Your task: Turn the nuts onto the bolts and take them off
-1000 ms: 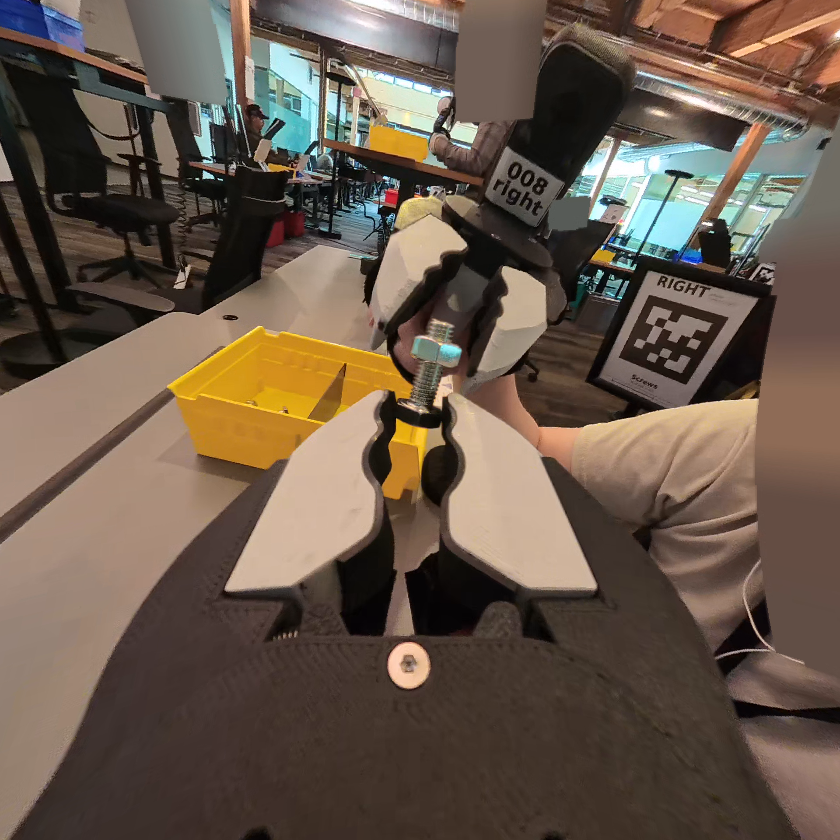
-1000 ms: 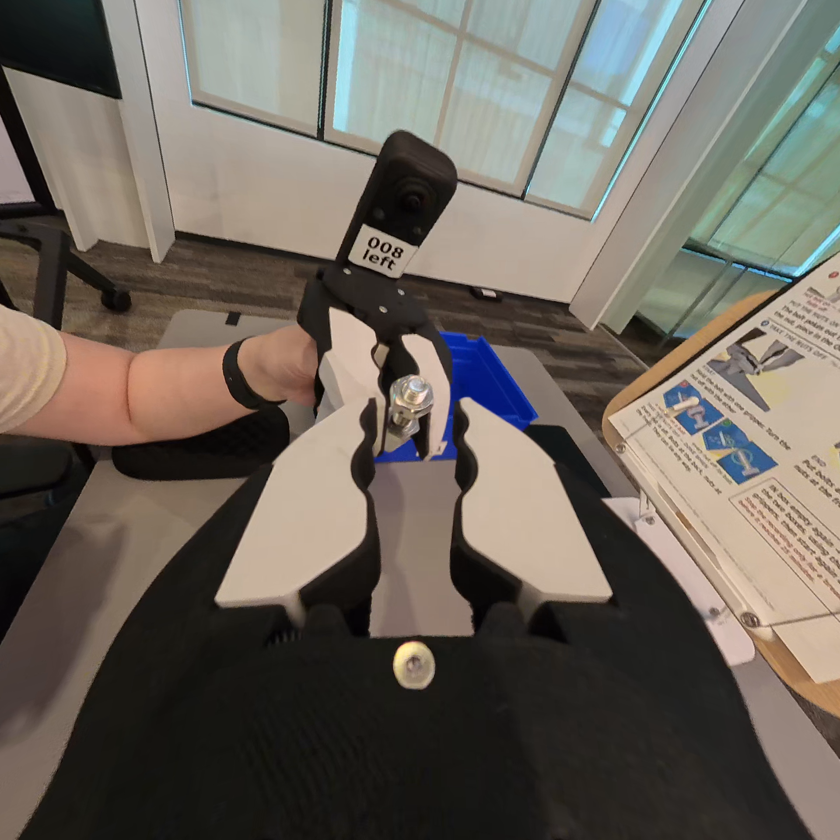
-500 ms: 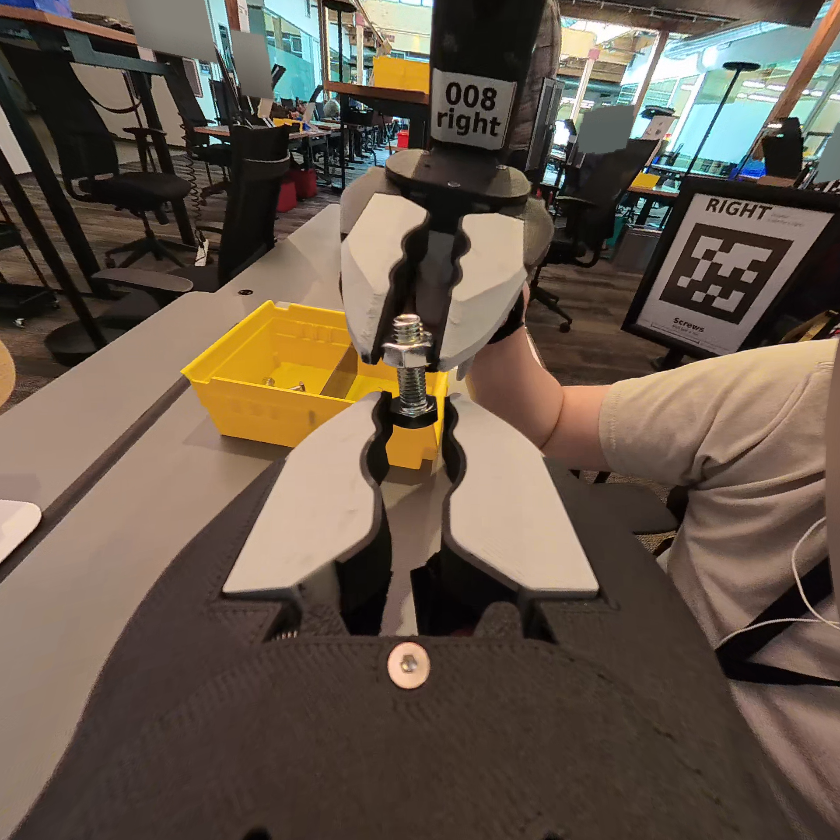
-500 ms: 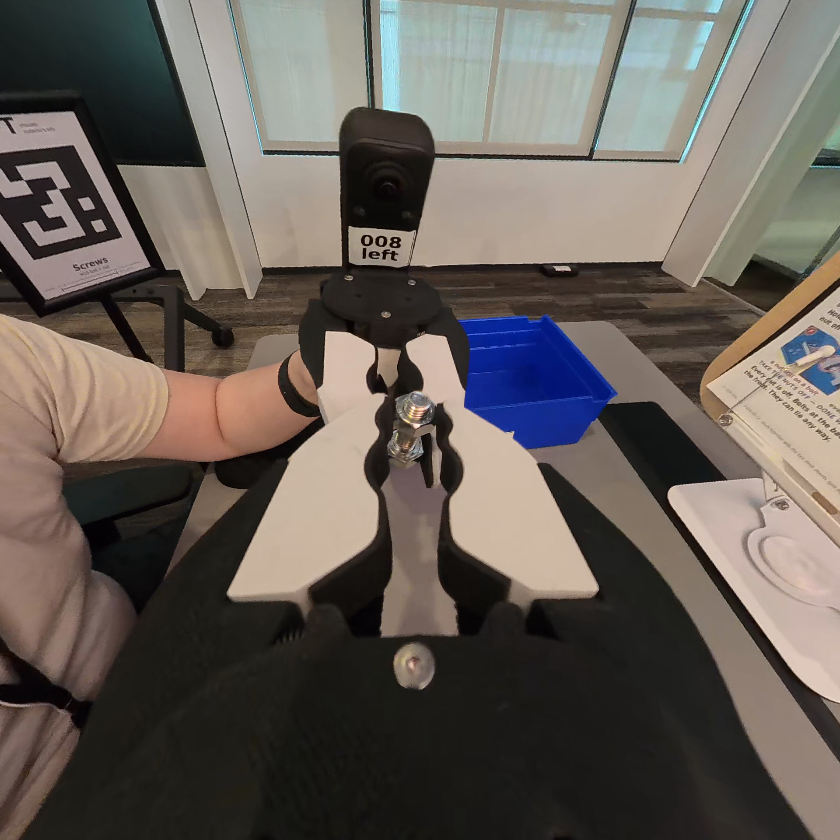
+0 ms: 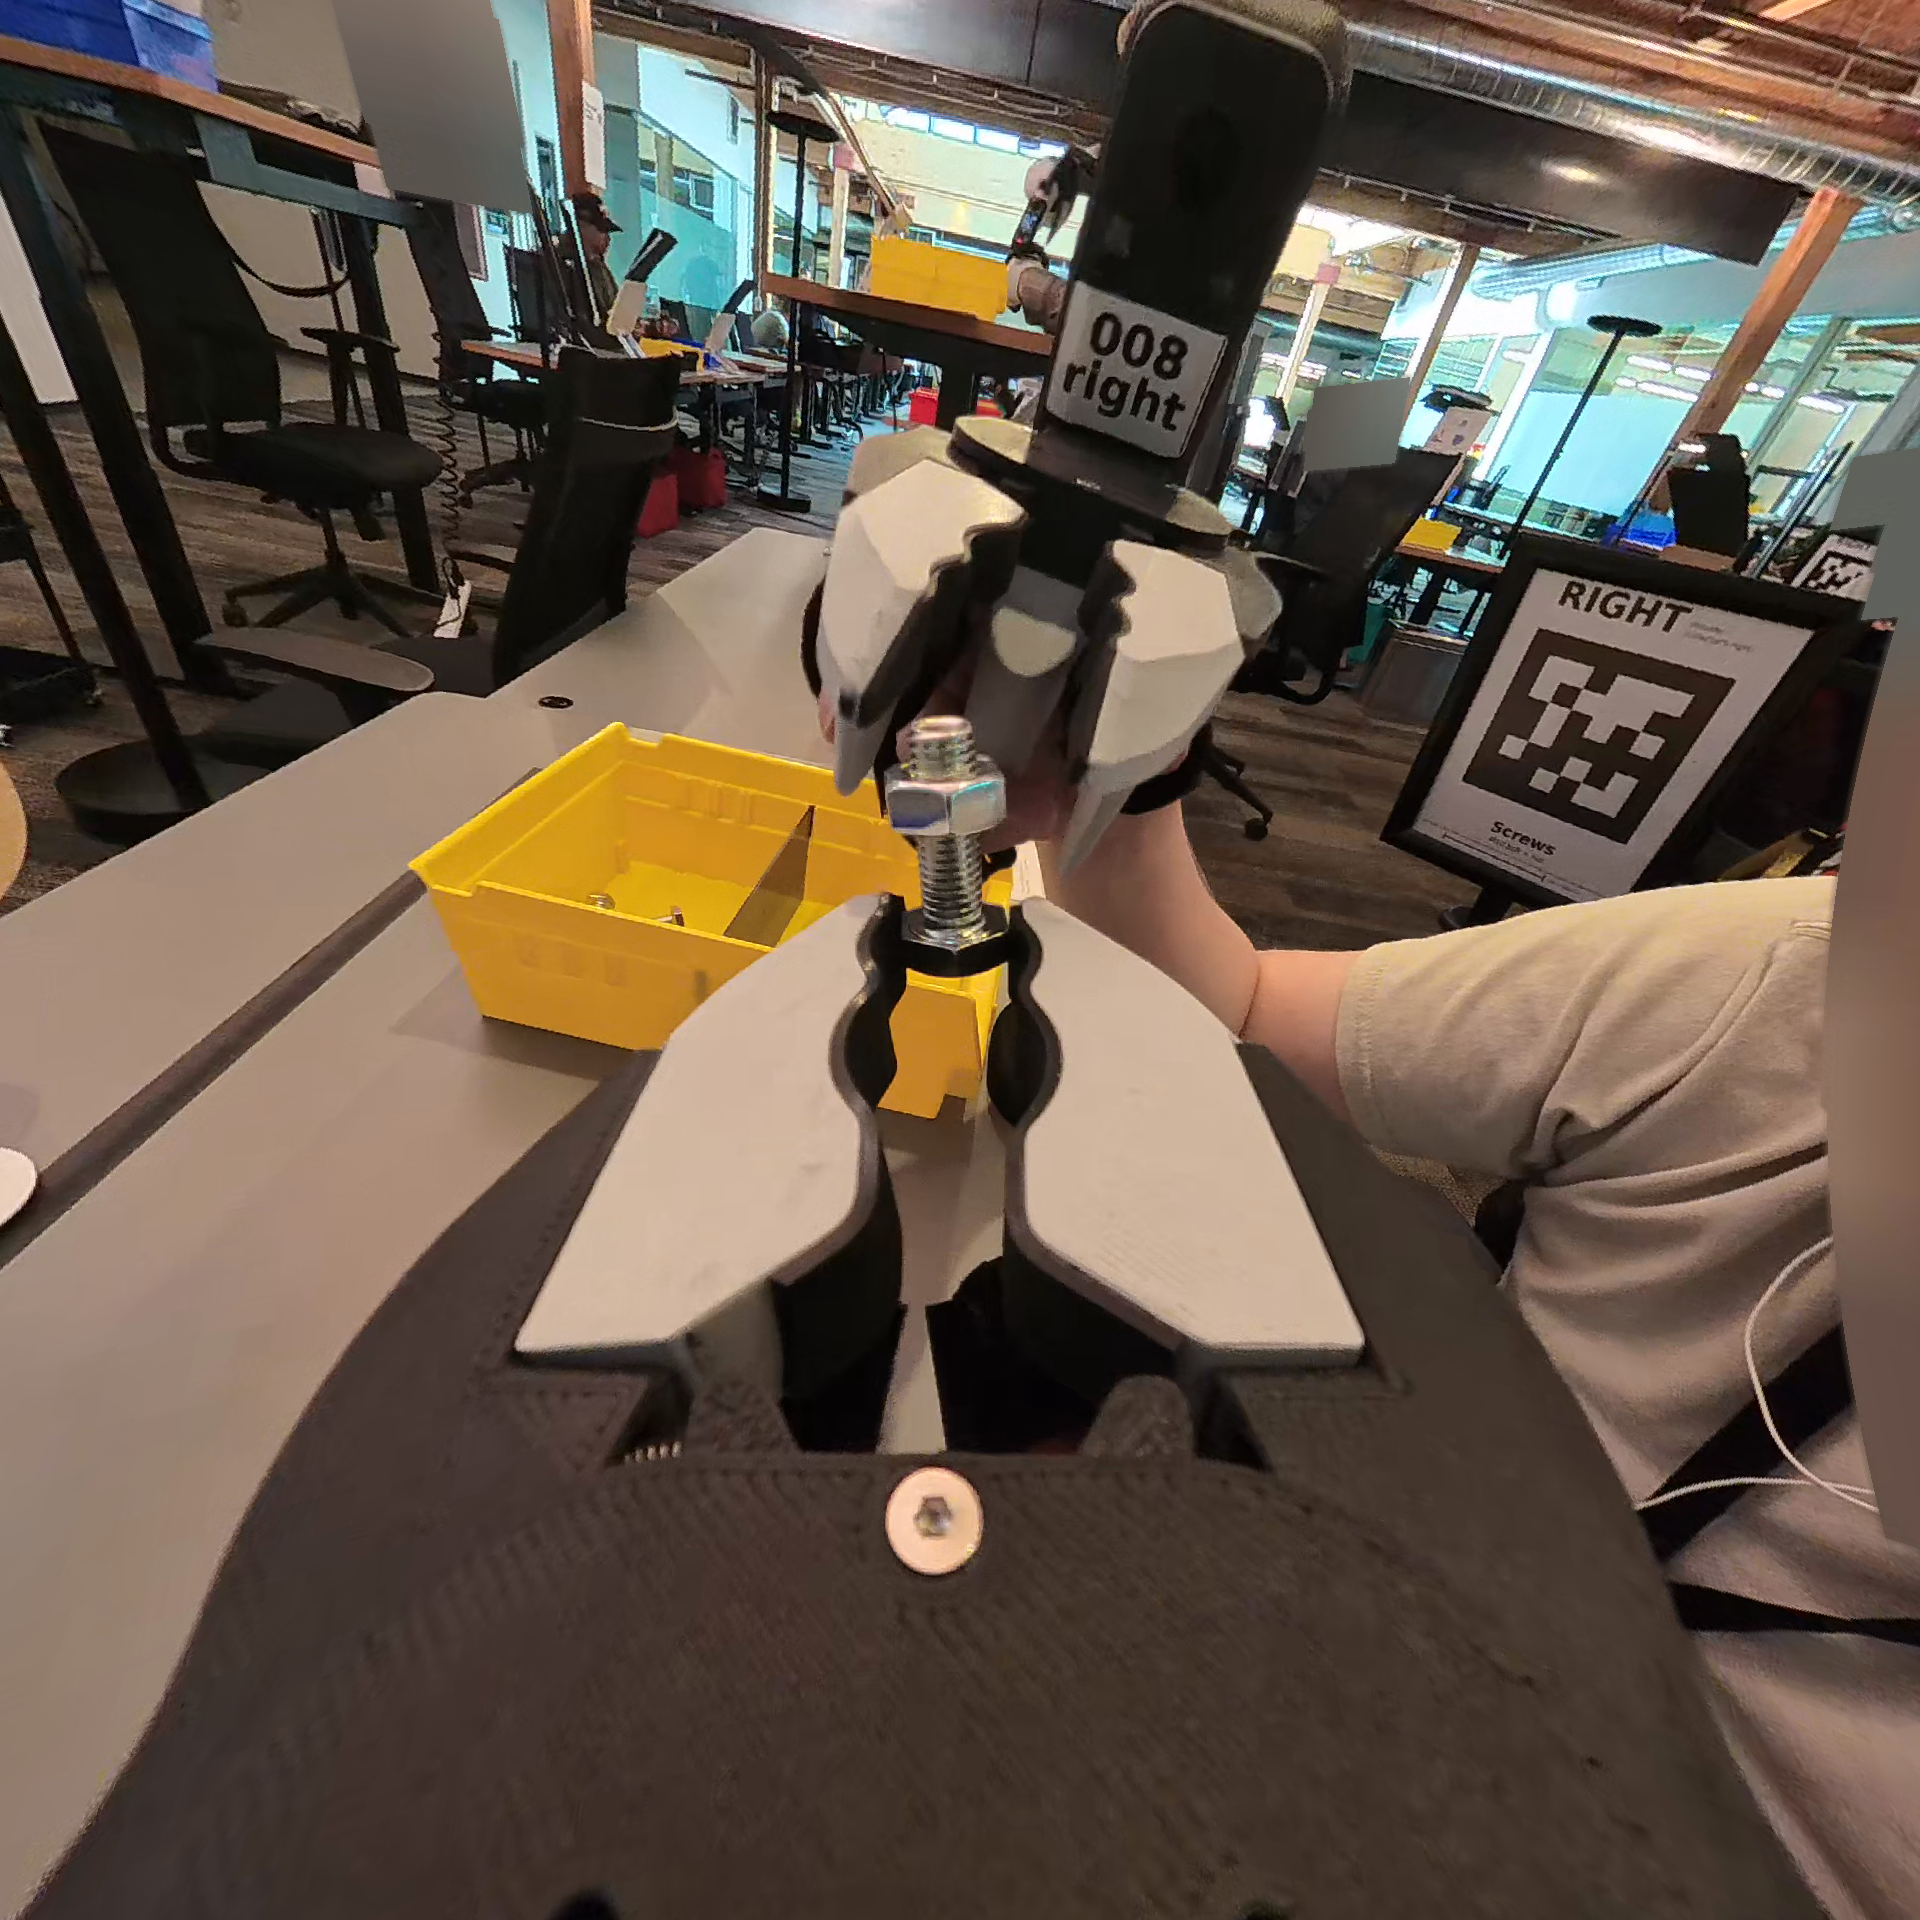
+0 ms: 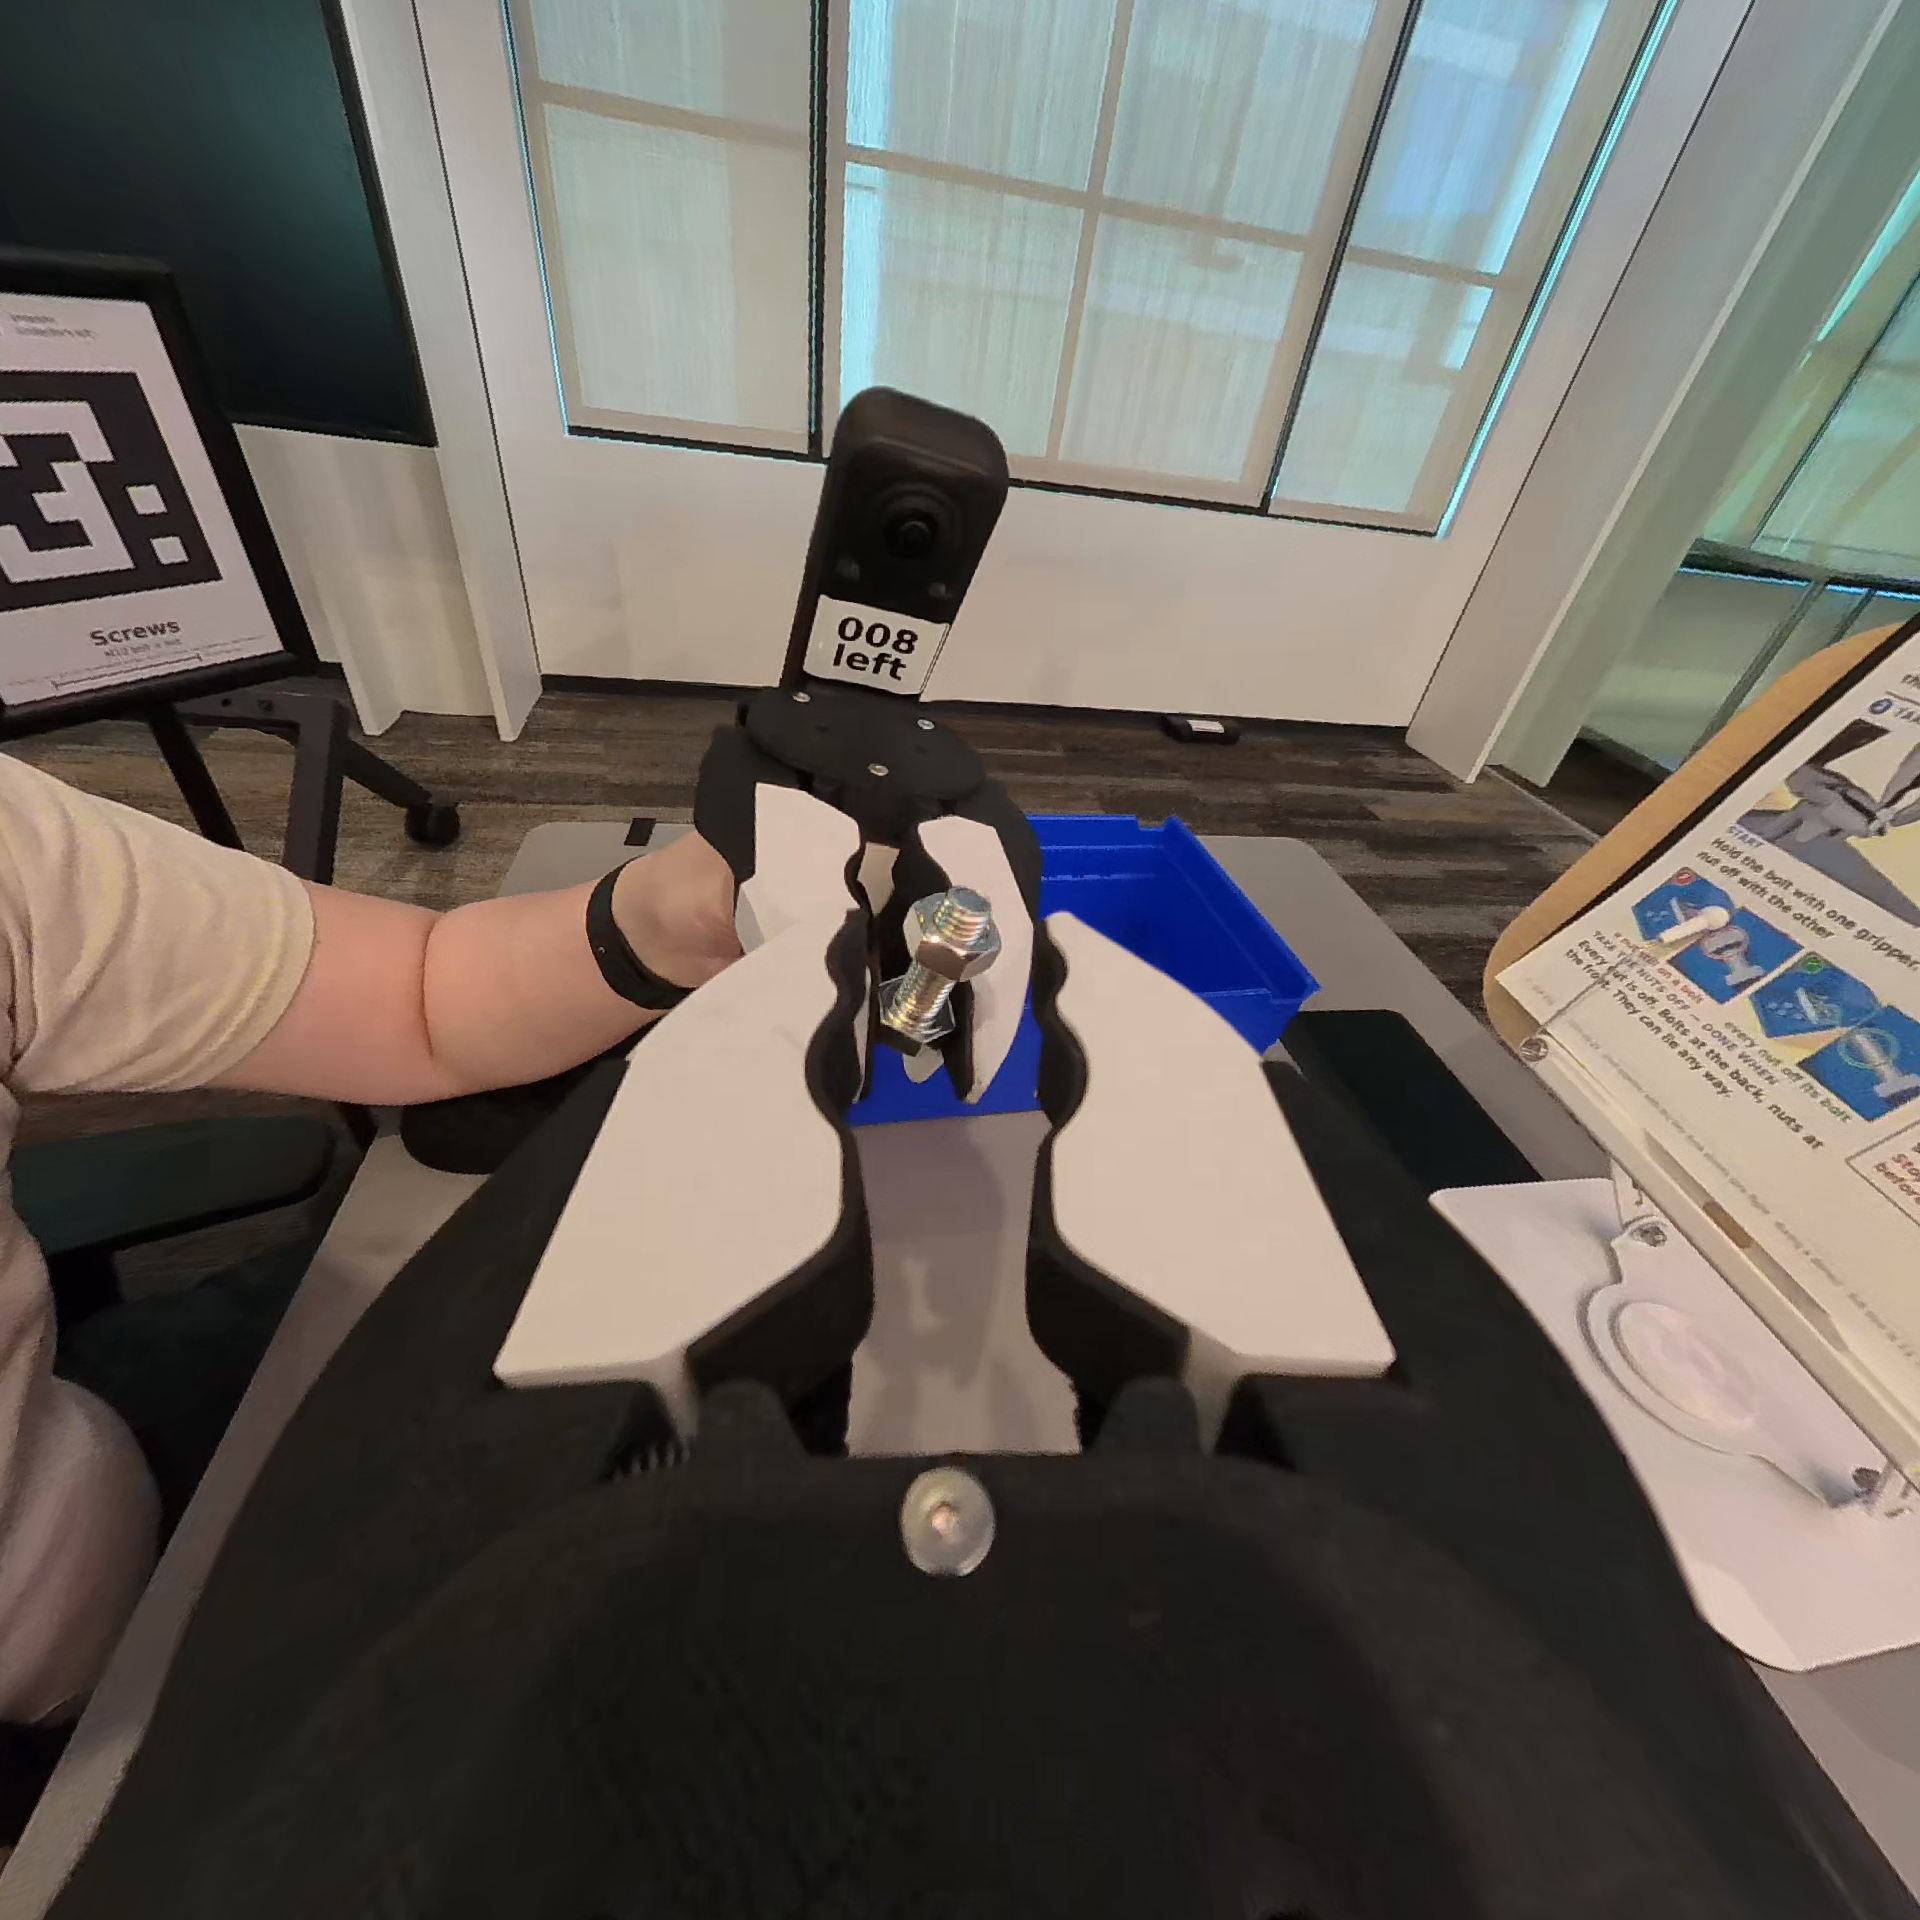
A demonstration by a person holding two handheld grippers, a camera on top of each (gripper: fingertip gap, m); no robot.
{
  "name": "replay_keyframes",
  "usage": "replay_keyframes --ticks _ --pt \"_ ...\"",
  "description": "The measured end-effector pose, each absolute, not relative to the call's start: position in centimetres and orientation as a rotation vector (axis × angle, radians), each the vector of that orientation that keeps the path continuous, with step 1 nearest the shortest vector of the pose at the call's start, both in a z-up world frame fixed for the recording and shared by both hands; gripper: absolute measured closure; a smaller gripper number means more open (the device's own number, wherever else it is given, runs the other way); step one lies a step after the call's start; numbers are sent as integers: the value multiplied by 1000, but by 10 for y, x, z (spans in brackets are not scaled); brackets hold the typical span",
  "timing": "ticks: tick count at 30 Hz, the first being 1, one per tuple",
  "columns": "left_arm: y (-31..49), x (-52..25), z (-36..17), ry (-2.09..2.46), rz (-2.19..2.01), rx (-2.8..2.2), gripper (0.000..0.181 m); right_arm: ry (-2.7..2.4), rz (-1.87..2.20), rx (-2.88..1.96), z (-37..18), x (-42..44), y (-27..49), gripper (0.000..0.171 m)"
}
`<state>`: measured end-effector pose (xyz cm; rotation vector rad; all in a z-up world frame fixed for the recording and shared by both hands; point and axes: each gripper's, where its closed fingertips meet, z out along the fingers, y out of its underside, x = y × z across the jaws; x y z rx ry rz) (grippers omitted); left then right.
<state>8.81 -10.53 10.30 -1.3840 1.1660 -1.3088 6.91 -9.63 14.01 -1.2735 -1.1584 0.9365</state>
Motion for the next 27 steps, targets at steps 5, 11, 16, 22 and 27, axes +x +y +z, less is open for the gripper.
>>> replay_keyframes --ticks 5,11,16,22,27 --pt "-113 88 108 1179 -1344 -1350 163 -1166 992 -1271 137 68 -94 140" --pt "-117 85 113 1193 -1347 -1325 163 -1146 1150 -1232 145 74 -98 142" --pt "-123 87 114 1208 -1385 -1314 163 -1166 1222 -1223 145 65 -109 142" --pt "-124 85 117 1206 -1389 -1309 163 -1094 1288 -1251 149 76 -96 143" --pt "-125 89 113 1222 -1371 -1321 163 -1164 1242 -1229 144 61 -109 141"
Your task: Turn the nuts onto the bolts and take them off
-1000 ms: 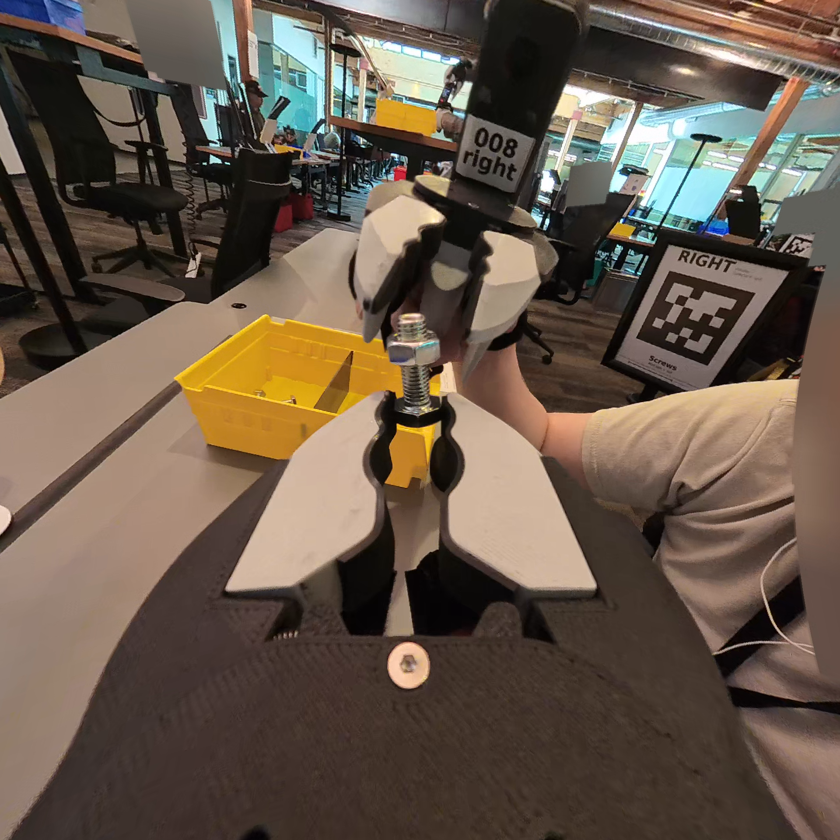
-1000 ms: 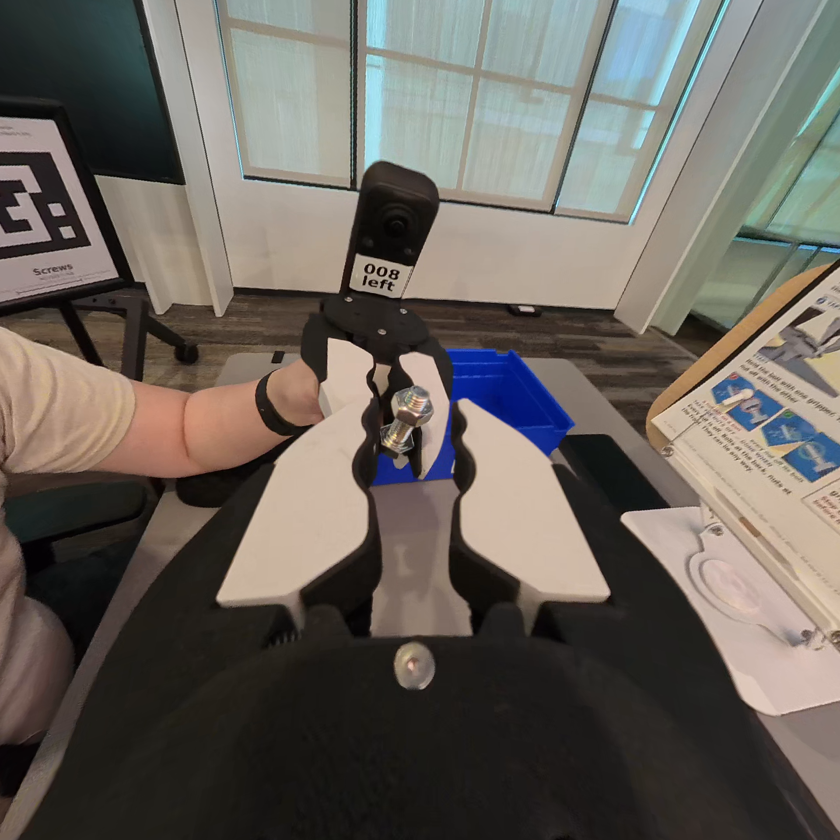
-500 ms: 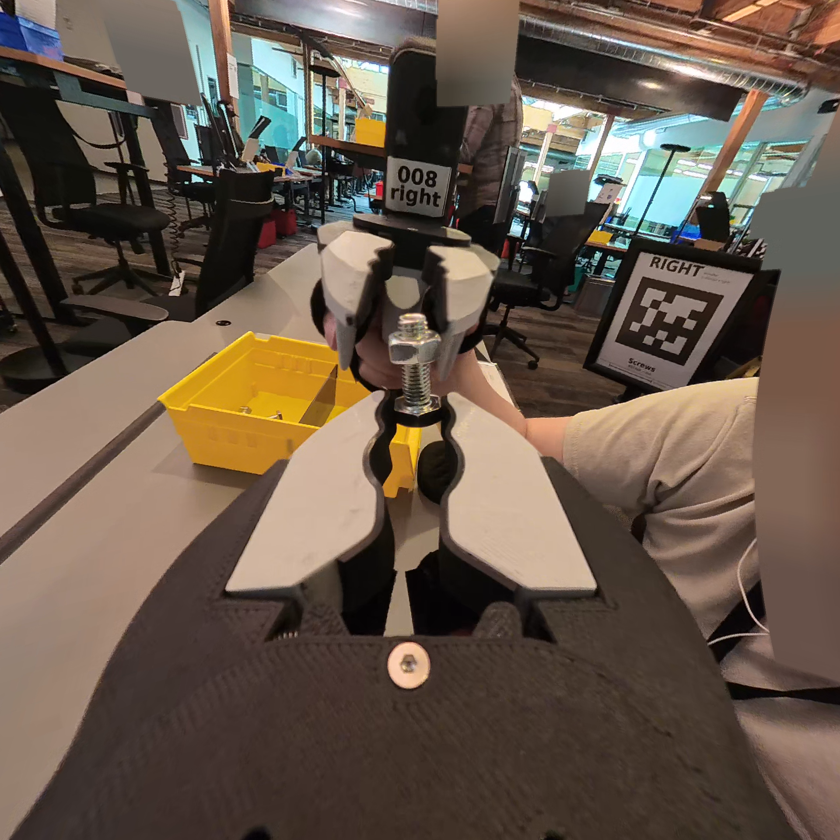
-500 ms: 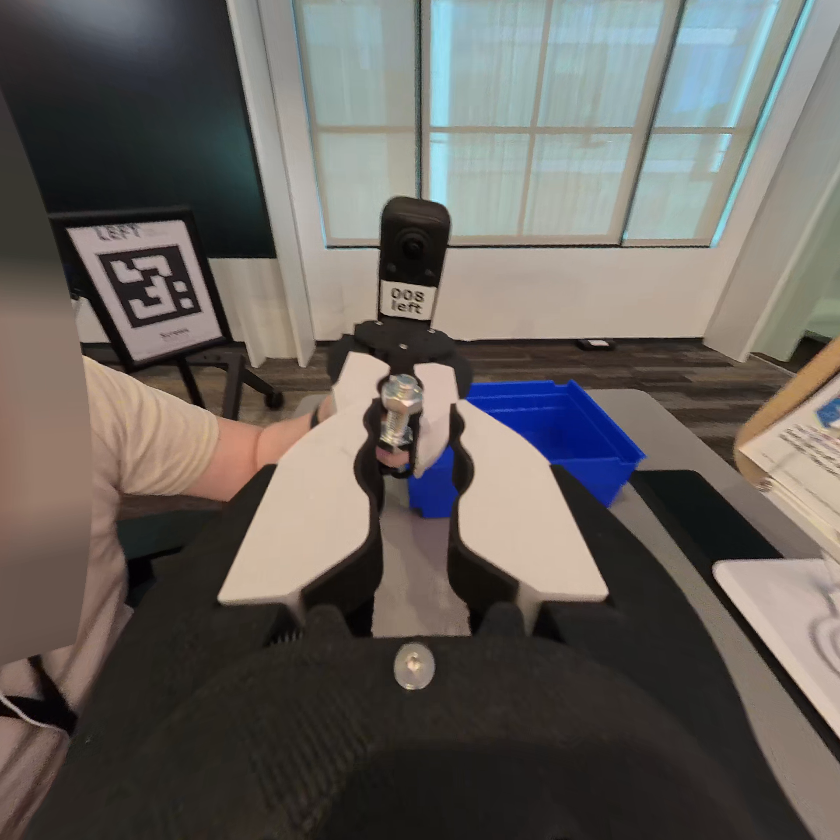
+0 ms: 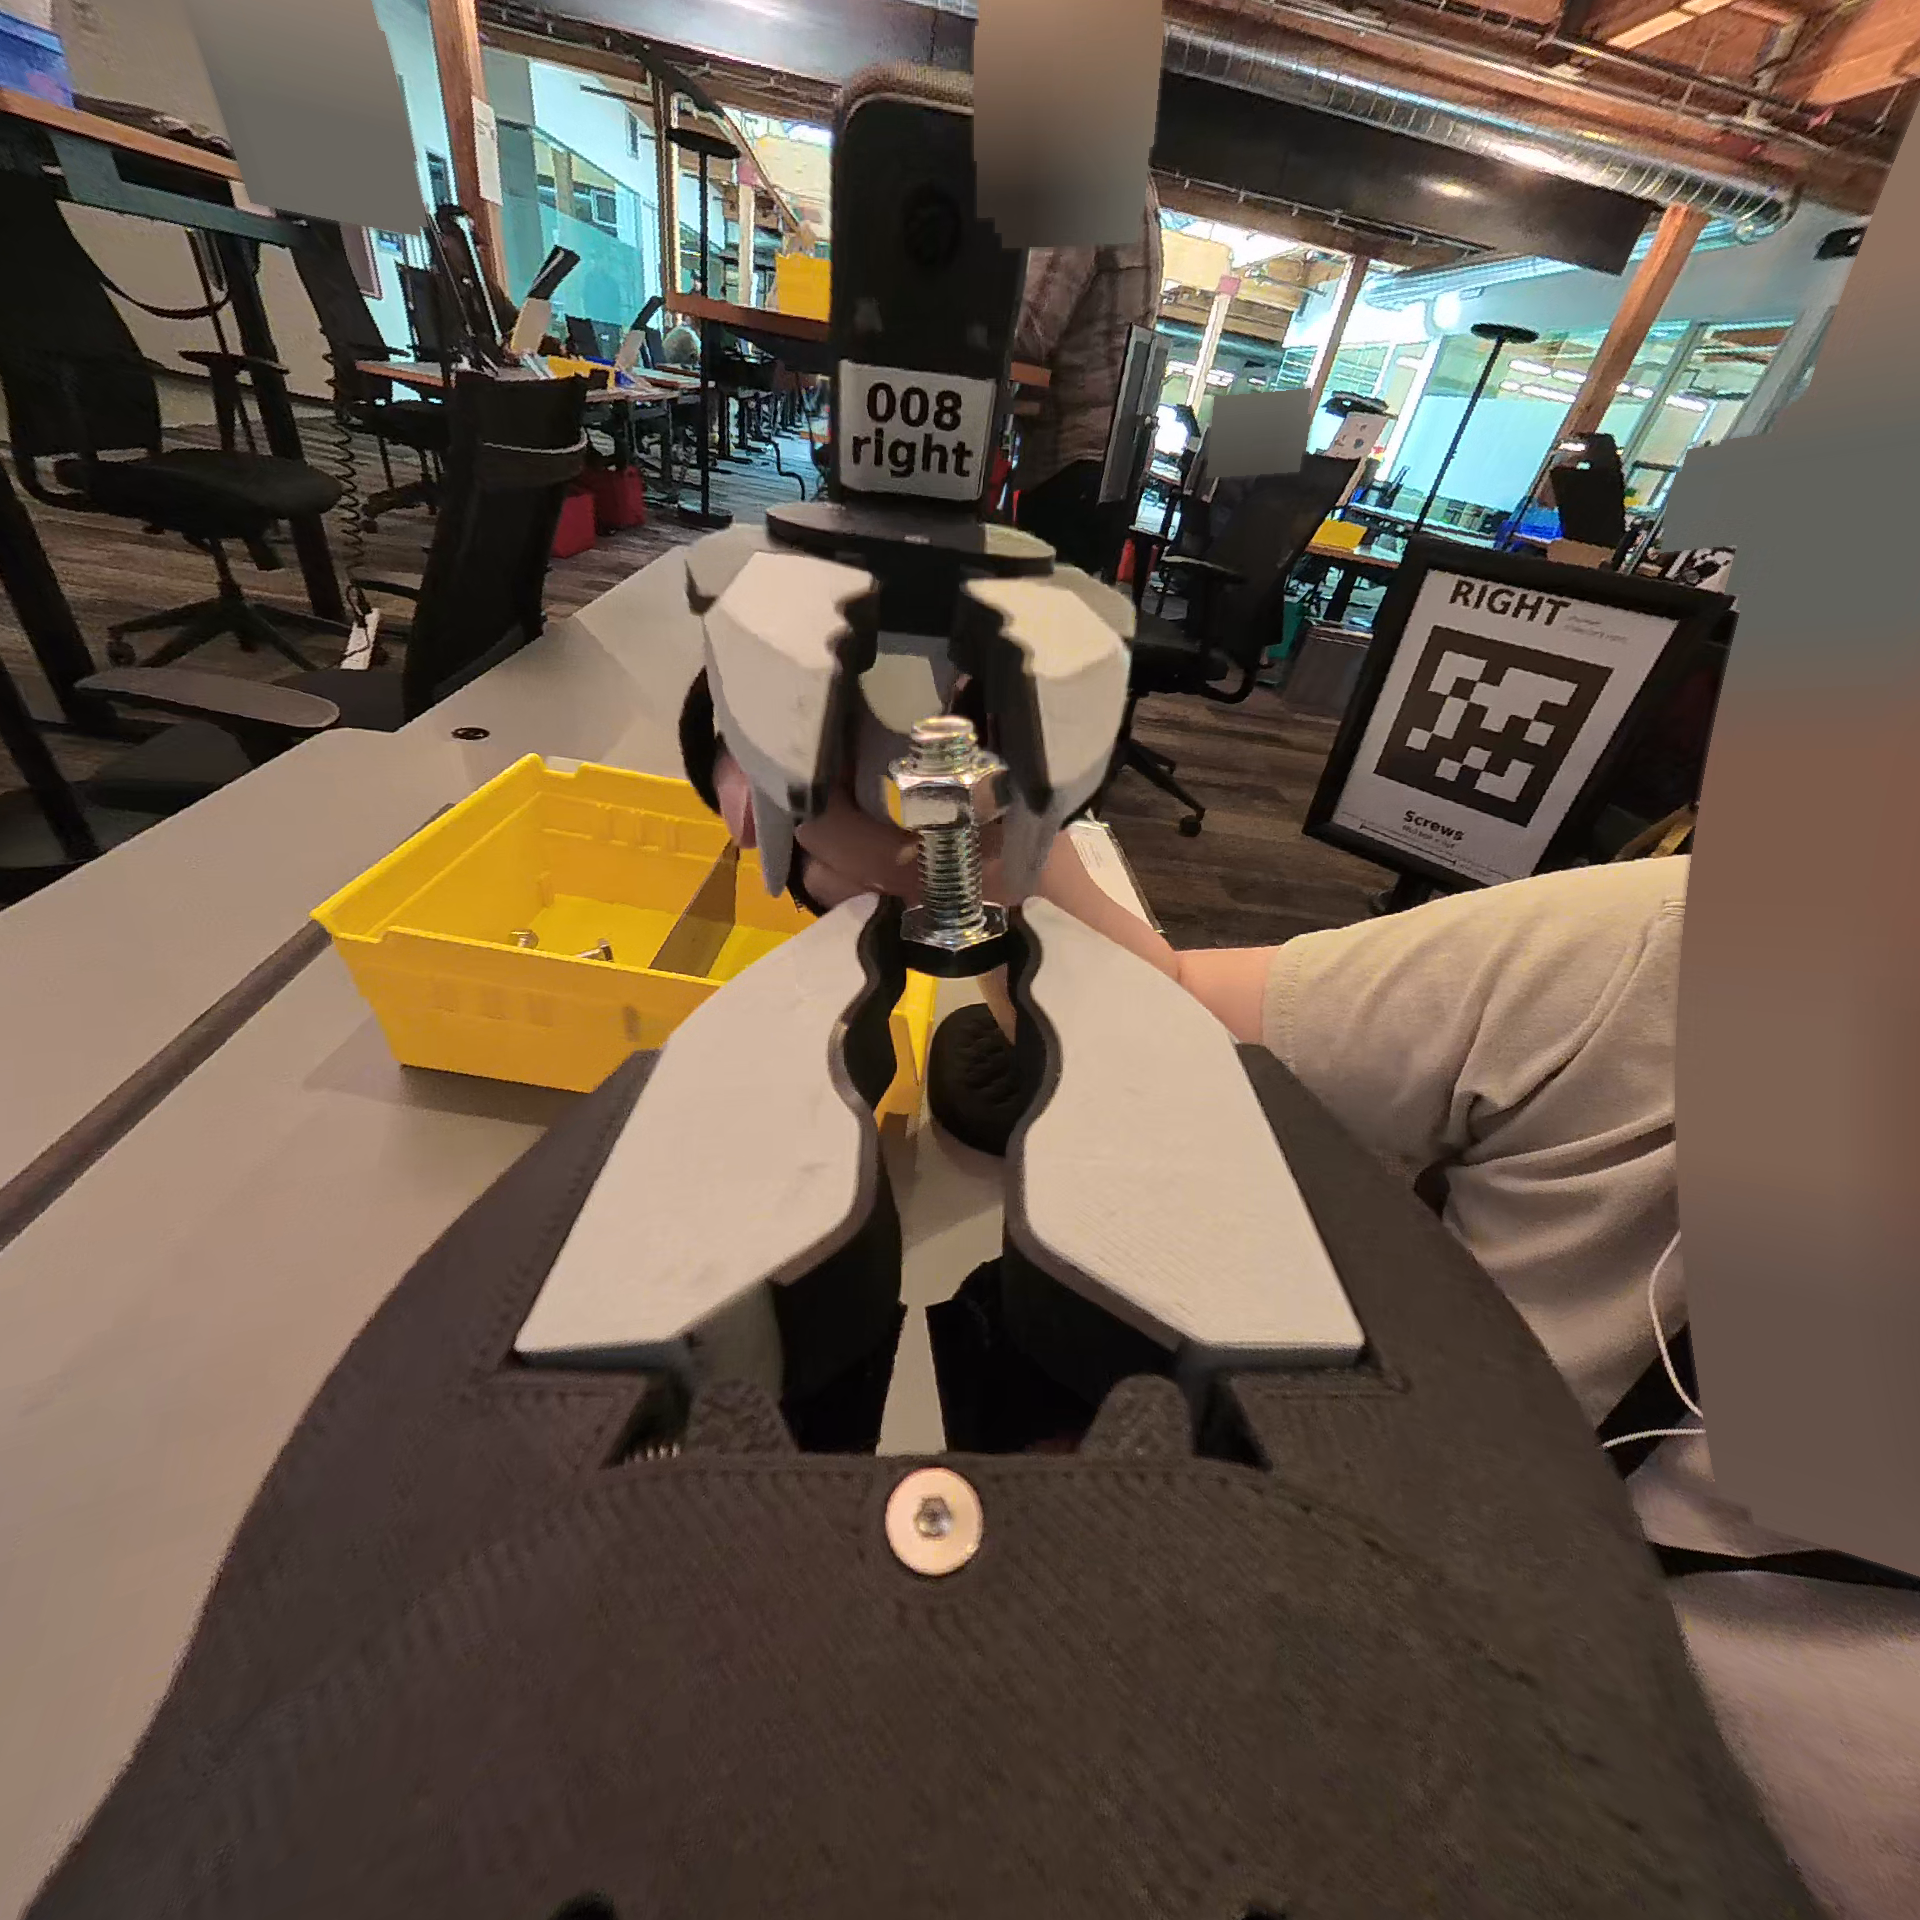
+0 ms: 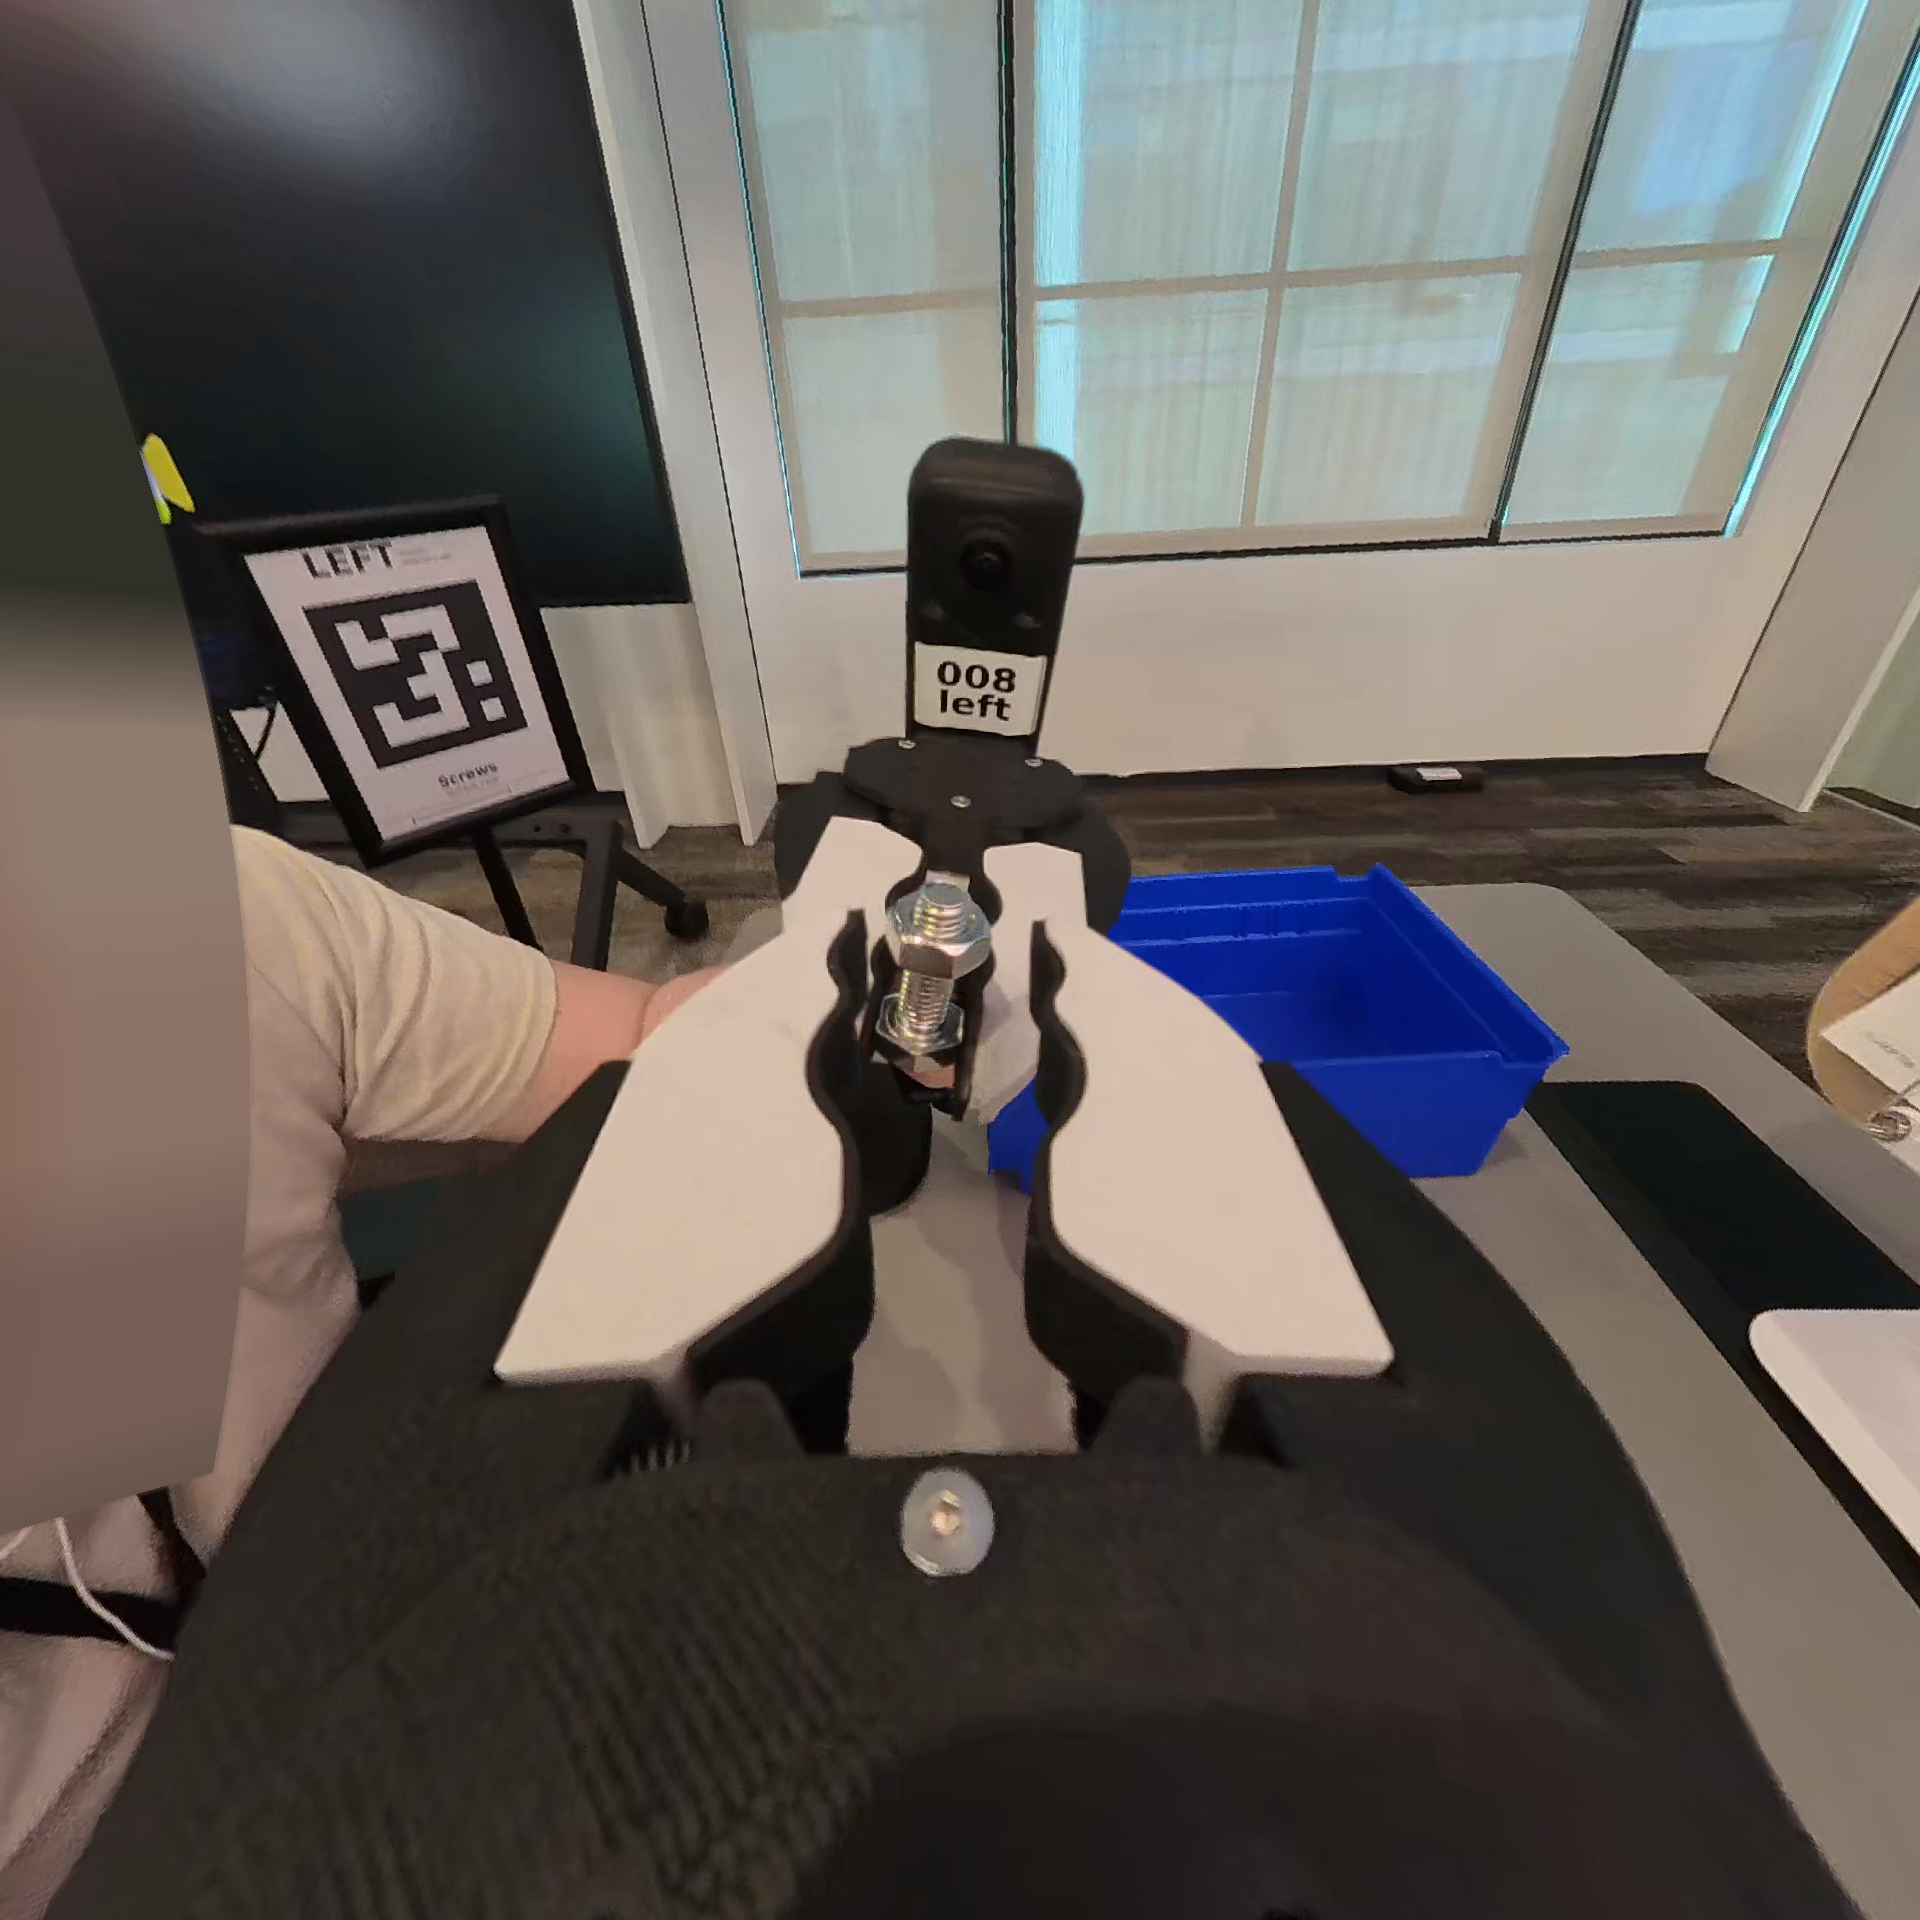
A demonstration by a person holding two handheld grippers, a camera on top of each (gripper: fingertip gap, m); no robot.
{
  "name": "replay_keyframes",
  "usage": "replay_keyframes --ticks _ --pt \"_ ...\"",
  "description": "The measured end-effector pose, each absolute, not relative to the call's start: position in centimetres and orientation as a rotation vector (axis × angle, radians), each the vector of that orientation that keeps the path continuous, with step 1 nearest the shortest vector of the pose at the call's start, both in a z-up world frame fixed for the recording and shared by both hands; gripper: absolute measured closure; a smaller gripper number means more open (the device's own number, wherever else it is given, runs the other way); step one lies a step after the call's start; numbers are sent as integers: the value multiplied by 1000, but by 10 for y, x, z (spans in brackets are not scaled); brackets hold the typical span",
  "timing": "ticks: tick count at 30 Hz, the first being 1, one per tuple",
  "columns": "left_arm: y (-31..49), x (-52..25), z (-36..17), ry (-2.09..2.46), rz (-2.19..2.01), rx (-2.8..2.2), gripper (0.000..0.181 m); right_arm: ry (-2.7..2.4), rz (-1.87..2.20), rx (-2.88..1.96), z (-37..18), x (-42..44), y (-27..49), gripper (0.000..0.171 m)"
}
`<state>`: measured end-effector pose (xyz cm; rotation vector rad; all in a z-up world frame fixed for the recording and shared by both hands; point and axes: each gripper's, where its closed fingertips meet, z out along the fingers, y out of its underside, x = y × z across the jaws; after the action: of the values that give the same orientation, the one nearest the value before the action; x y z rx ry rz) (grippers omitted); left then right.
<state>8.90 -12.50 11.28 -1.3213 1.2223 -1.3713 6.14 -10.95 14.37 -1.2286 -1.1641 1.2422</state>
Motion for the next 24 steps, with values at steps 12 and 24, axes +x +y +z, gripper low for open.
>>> replay_keyframes --ticks 12,24 --pt "-129 88 115 1232 -1385 -1313 163 -1177 1296 -1205 143 61 -112 140" --pt "-133 87 119 1235 -1396 -1300 163 -1183 1240 -1126 150 64 -114 142"
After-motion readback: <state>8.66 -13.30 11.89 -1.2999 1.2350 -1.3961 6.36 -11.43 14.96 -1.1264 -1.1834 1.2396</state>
